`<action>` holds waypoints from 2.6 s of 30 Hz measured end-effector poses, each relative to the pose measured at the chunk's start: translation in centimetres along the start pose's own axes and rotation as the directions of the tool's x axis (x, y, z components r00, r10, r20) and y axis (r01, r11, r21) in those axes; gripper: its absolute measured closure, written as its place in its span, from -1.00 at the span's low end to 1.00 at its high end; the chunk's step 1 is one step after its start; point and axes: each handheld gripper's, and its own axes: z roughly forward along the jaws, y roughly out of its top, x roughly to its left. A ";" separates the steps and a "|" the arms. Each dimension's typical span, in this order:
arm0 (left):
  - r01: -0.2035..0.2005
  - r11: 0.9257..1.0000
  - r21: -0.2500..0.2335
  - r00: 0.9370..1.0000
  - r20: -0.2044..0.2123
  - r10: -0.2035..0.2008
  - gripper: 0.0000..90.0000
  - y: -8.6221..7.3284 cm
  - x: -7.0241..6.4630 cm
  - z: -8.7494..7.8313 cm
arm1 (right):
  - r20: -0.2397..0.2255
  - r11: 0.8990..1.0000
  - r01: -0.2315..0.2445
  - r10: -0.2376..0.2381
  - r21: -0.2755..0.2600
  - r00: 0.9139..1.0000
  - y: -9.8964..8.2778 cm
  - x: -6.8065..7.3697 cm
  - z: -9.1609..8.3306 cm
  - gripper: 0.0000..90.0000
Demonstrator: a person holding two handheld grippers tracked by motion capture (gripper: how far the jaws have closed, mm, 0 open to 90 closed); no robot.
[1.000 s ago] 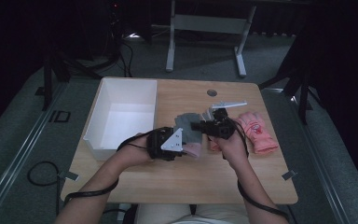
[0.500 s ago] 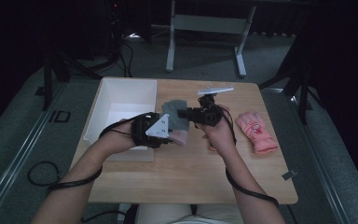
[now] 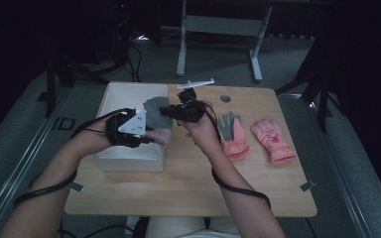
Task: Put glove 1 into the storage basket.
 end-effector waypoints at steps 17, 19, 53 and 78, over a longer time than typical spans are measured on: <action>0.053 0.992 0.111 0.997 0.046 -0.059 0.53 -7.3 1.1 2.0 | 0.014 0.992 -0.015 0.014 0.125 1.000 -0.1 0.9 9.2 0.66; 0.063 0.990 0.125 0.995 0.071 -0.072 0.53 -7.8 1.5 2.8 | 0.037 0.985 -0.019 0.013 0.169 0.999 -0.5 0.4 10.5 0.65; 0.178 0.931 0.320 0.981 0.016 -0.193 -0.06 -6.3 2.6 5.7 | 0.047 0.994 0.043 -0.048 0.104 0.998 -0.7 -1.8 2.7 0.22; 0.256 0.964 0.068 0.965 0.034 -0.259 0.00 2.0 1.9 5.1 | 0.099 0.994 0.065 -0.074 0.084 0.992 -6.4 -6.2 -4.7 0.35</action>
